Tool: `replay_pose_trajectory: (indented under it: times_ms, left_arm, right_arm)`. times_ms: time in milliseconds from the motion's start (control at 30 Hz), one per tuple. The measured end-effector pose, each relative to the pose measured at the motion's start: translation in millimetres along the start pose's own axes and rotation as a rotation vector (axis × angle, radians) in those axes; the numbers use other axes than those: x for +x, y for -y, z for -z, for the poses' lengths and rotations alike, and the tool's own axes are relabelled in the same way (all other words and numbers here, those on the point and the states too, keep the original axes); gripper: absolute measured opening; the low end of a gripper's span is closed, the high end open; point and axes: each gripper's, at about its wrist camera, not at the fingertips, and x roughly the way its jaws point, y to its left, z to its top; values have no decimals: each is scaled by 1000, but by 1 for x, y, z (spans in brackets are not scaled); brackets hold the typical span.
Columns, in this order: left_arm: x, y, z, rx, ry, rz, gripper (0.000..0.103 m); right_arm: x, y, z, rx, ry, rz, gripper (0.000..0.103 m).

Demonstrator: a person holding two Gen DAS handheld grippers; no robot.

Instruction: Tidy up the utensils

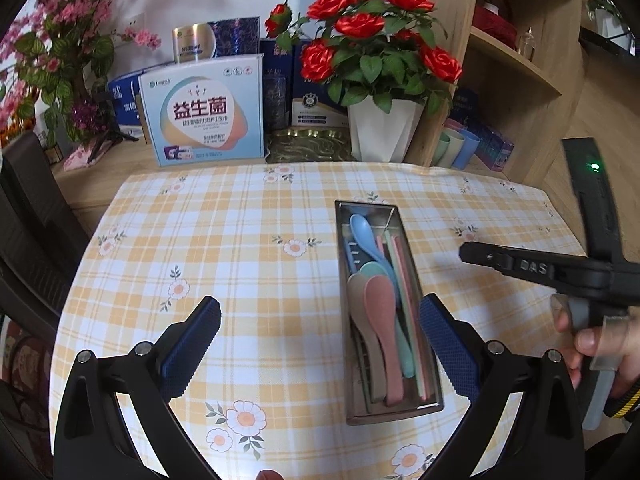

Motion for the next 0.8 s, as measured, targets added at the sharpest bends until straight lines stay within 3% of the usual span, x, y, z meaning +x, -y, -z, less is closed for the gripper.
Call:
replay_pose_trajectory:
  times_ms: [233, 300, 533, 600, 800]
  left_arm:
    - [-18, 24, -18, -2, 40, 6, 97]
    - [-25, 35, -23, 11, 55, 22, 97]
    - [-42, 77, -35, 65, 106, 30, 97]
    - [-47, 91, -39, 83, 129, 23, 97]
    - [-64, 126, -51, 117, 186, -5, 97]
  right_arm:
    - [-55, 12, -1, -120, 94, 14, 12]
    - [-71, 18, 1, -143, 130, 24, 42]
    - [-125, 36, 7, -201, 242, 80, 69]
    - [-141, 43, 9, -199, 271, 90, 86]
    - [-184, 64, 13, -157, 363, 89, 87]
